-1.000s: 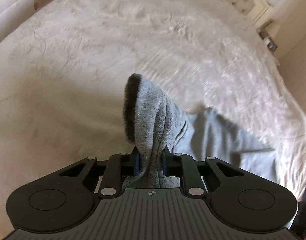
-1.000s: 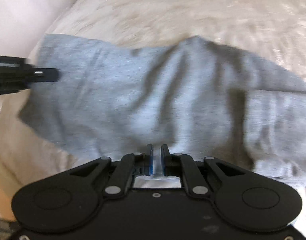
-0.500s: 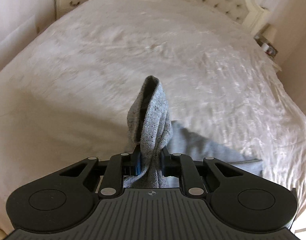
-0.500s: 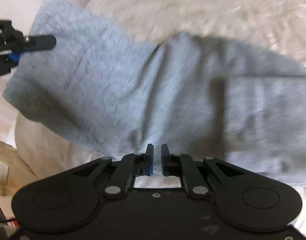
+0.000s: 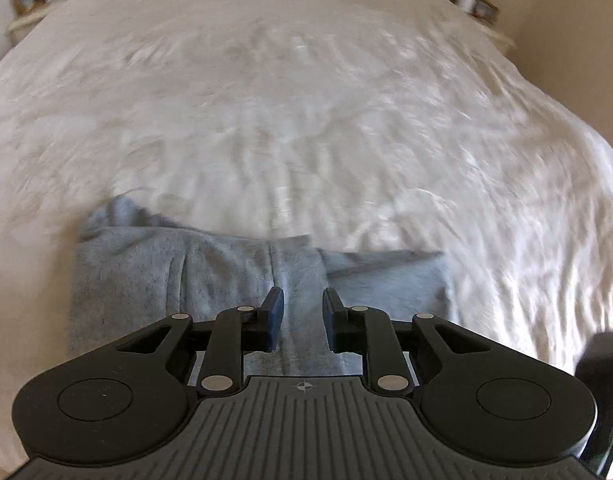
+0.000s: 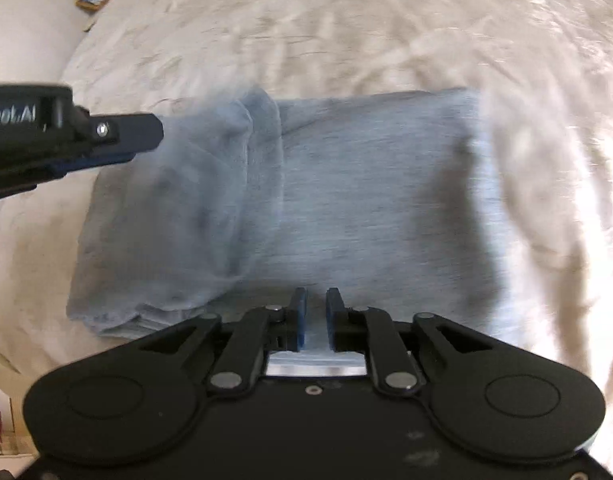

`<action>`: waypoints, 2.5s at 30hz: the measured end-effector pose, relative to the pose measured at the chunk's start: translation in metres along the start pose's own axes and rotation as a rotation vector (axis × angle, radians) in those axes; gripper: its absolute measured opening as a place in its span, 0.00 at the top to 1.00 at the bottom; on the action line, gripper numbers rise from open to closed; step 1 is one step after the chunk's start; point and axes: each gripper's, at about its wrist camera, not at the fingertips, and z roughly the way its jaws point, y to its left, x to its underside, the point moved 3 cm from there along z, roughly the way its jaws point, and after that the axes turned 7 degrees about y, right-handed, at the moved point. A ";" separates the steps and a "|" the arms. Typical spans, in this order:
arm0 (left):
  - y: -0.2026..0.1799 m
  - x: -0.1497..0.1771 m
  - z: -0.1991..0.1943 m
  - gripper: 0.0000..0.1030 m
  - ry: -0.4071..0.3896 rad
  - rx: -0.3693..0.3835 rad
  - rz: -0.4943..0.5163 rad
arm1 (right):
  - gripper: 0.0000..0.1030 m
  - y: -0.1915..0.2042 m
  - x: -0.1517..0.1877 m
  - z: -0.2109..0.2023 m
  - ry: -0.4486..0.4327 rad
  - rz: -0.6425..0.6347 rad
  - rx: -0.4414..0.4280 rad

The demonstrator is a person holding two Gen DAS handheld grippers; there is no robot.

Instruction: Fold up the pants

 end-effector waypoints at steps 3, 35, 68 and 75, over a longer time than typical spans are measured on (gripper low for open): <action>-0.013 0.005 -0.010 0.79 -0.040 -0.032 0.065 | 0.62 -0.015 -0.004 -0.008 -0.023 0.006 -0.002; 0.179 0.071 -0.005 0.79 0.136 -0.255 -0.198 | 0.82 0.083 -0.062 0.047 0.011 -0.047 -0.131; 0.033 0.058 0.052 0.79 0.208 -0.117 0.226 | 0.70 -0.042 -0.038 0.001 -0.065 0.140 0.099; 0.024 0.086 0.062 0.79 0.204 -0.213 0.340 | 0.45 -0.057 -0.032 -0.006 -0.081 0.125 0.081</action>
